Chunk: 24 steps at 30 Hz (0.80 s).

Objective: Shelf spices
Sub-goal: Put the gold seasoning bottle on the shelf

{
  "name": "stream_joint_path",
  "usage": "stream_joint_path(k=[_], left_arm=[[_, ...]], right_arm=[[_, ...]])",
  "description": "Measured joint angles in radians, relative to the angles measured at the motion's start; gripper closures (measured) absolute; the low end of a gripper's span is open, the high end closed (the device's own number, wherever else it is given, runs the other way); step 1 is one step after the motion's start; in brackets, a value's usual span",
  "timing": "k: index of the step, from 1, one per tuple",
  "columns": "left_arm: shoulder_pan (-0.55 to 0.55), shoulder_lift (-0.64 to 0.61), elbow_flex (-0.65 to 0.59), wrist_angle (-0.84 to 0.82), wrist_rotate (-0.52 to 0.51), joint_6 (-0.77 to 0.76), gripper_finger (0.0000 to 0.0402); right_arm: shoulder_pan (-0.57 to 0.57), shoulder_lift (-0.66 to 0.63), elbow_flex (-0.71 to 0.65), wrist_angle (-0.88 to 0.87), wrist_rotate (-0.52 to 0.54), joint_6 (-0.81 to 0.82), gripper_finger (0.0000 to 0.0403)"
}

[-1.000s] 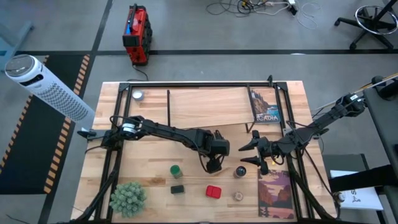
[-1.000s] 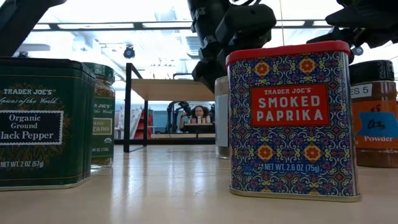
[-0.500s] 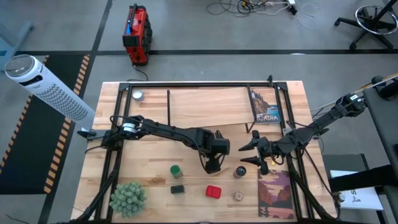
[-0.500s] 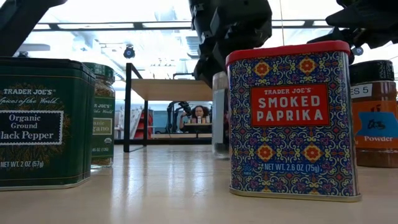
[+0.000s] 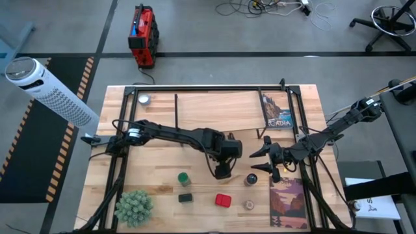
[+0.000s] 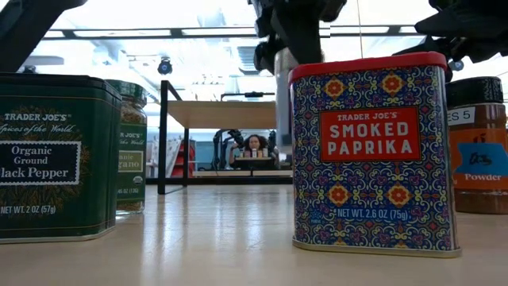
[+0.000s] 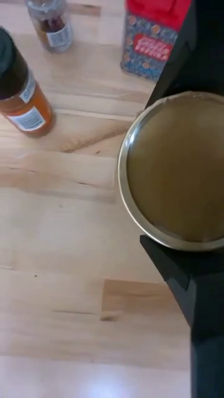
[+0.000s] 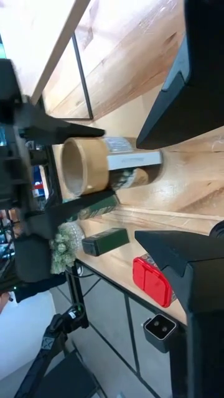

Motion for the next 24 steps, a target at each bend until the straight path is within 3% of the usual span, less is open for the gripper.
stream_joint_path(k=[12,24], left_arm=[[0.039,0.000,0.178,-0.080,-0.008,0.109,0.0140],[0.112,-0.043,0.166,-0.105,-0.043,0.194,0.0140]], right_arm=[[0.000,0.000,-0.003,-0.001,0.000,0.011,0.0204],[0.000,0.000,-0.005,-0.001,0.000,0.012,0.0204]])
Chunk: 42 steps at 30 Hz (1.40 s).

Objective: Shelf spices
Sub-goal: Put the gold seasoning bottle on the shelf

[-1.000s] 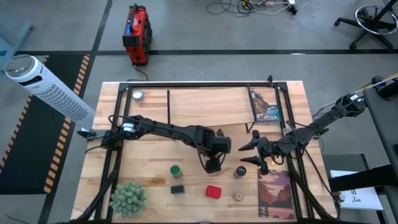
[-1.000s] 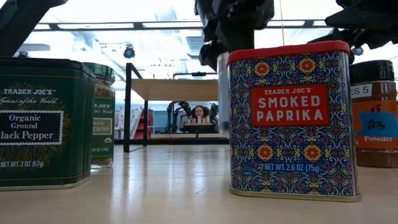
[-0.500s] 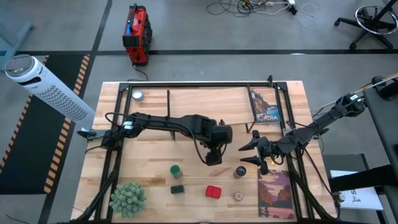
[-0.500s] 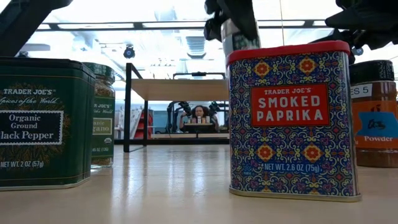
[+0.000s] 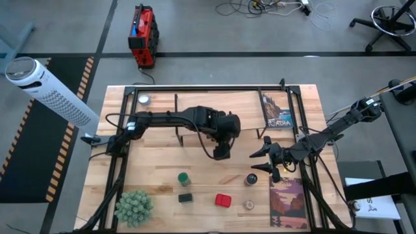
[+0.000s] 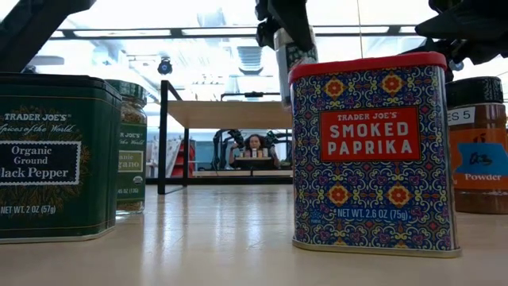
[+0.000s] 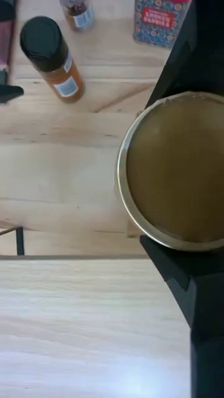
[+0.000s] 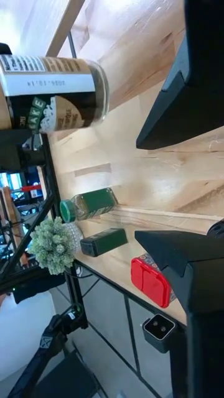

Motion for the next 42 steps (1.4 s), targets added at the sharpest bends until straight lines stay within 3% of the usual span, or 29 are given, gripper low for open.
stream_joint_path(k=[16,28,42], left_arm=[[0.025,-0.019,0.010,-0.001,0.021,0.044,0.0136],[0.026,-0.127,0.011,0.030,0.041,0.006,0.0136],[0.063,-0.199,0.011,0.040,-0.051,0.065,0.0136]], right_arm=[[0.000,0.000,-0.002,-0.004,0.000,0.018,0.0204],[0.000,0.000,-0.003,-0.003,0.000,0.033,0.0204],[0.000,0.000,-0.003,-0.003,0.000,0.040,0.0204]])
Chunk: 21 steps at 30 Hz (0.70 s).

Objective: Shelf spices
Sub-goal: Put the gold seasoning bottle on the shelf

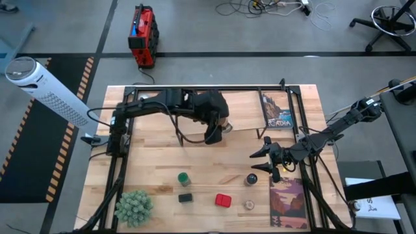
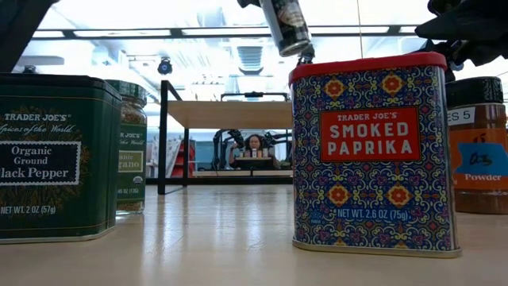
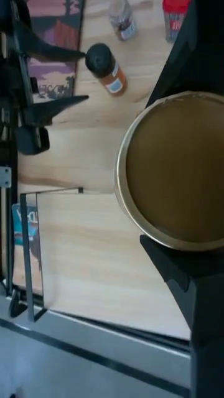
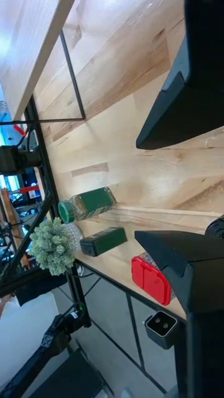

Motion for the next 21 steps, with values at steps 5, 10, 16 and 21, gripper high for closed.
stream_joint_path(k=[5,10,16,21], left_arm=[[0.022,0.000,0.000,0.012,-0.048,0.068,0.0141],[0.047,-0.001,0.000,0.048,-0.048,0.119,0.0135],[0.096,-0.010,0.000,0.059,-0.048,0.157,0.0140],[0.145,-0.010,0.000,0.058,-0.040,0.193,0.0135]], right_arm=[[0.000,0.000,0.000,0.000,0.000,0.001,0.0204],[0.000,0.000,0.000,0.000,0.000,0.013,0.0204],[0.000,0.000,0.000,0.000,0.000,0.013,0.0204],[0.000,0.000,0.000,0.000,0.001,0.013,0.0204]])
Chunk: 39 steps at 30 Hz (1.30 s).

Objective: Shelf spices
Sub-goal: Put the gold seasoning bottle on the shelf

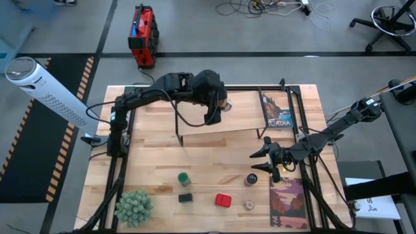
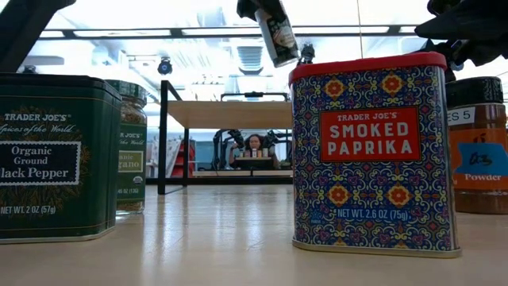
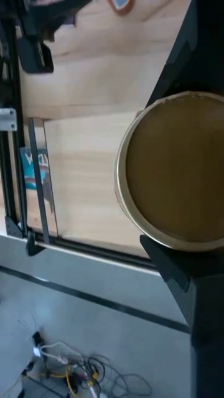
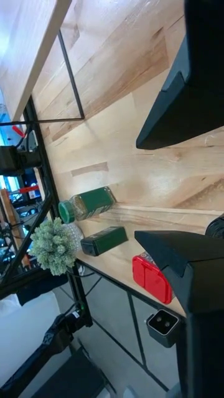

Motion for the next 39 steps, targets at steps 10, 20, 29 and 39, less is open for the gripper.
stream_joint_path(k=[10,20,29,39], left_arm=[[0.098,0.002,0.000,0.000,0.075,0.044,0.0135],[0.184,0.004,-0.023,-0.001,0.174,0.072,0.0135],[0.220,0.032,-0.047,-0.021,0.240,0.079,0.0137],[0.223,0.078,-0.093,-0.028,0.264,0.100,0.0135]], right_arm=[[0.000,0.000,0.000,0.007,0.000,-0.014,0.0204],[0.000,0.000,0.000,0.007,0.001,0.013,0.0204],[0.000,0.000,0.000,0.009,0.026,0.013,0.0204],[0.000,0.000,0.000,0.014,0.026,0.013,0.0204]])
